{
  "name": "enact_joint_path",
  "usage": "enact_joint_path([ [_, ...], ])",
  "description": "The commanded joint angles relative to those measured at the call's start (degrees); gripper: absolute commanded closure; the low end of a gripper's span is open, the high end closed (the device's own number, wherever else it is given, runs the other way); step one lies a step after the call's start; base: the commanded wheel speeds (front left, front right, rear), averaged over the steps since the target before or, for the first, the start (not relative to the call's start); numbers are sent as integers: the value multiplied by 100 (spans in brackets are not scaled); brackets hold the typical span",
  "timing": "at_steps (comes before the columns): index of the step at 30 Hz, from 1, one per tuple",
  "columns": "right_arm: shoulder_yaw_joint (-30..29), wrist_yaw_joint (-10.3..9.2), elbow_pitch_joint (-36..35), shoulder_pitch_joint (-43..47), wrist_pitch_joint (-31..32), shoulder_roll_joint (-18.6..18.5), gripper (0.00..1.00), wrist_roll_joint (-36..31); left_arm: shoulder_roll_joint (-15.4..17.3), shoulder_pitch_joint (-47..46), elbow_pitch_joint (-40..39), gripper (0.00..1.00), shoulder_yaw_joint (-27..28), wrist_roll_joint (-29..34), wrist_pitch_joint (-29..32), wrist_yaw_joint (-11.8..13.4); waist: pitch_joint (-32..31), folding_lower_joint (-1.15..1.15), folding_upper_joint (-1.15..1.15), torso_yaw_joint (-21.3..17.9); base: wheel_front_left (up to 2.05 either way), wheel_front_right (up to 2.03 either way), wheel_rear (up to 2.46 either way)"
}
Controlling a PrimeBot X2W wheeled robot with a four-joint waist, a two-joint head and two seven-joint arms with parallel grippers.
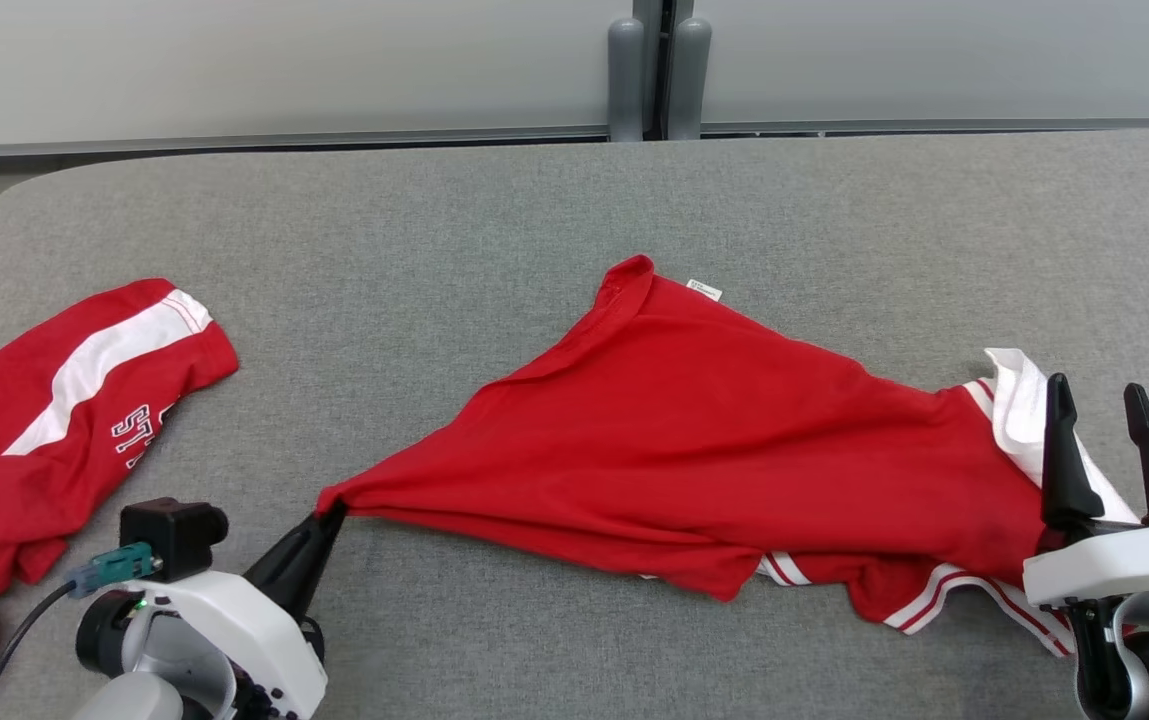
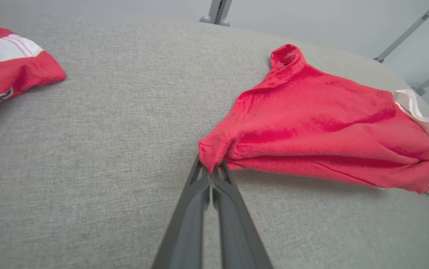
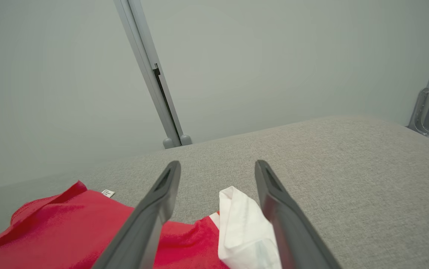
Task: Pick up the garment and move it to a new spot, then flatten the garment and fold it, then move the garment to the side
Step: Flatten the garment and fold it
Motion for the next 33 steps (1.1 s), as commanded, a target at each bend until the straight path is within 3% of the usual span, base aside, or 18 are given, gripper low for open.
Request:
enact_joint_path([
  [1, -27, 11, -20, 40, -6, -57, 0, -36, 62, 62, 8, 100, 95, -3, -114, 83, 29, 0, 0, 47, 0, 0, 0],
  [2, -34, 11, -3, 53, 21, -73, 0, -40, 54, 194, 73, 100, 192, 84, -388, 231, 73, 0, 0, 91, 0, 0, 0],
  [4, -26, 11, 4, 54, 21, -72, 0, -44, 19, 208, 108, 100, 206, 103, -466, 258, 83, 0, 0, 99, 0, 0, 0],
  [5, -17, 11, 13, 53, 31, -67, 0, -45, 4, 211, 158, 70, 202, 129, -510, 284, 90, 0, 0, 100, 0, 0, 0],
  [6, 2, 11, 24, 44, 37, -62, 0, -46, -18, 220, 224, 0, 178, 139, -503, 309, 95, 0, 0, 95, 0, 0, 0],
  [10, 72, 11, 67, 4, 39, -38, 0, -26, -56, 231, 284, 0, 168, 240, -642, 401, 75, 0, 0, 22, 0, 0, 0],
  [17, 54, 11, 164, 124, 33, -72, 0, 34, -90, 500, -269, 0, 581, 655, -1588, 1068, -136, 0, 0, -139, 0, 0, 0],
  [21, 83, 11, 190, 180, 70, -87, 0, 36, -208, 711, -699, 0, 775, 920, -1753, 1290, -221, 0, 0, -154, 0, 0, 0],
  [33, 241, 11, 458, 222, 618, -177, 0, -201, -458, 916, -1026, 0, 836, 1278, -1803, 1265, -268, 0, 0, -53, 0, 0, 0],
])
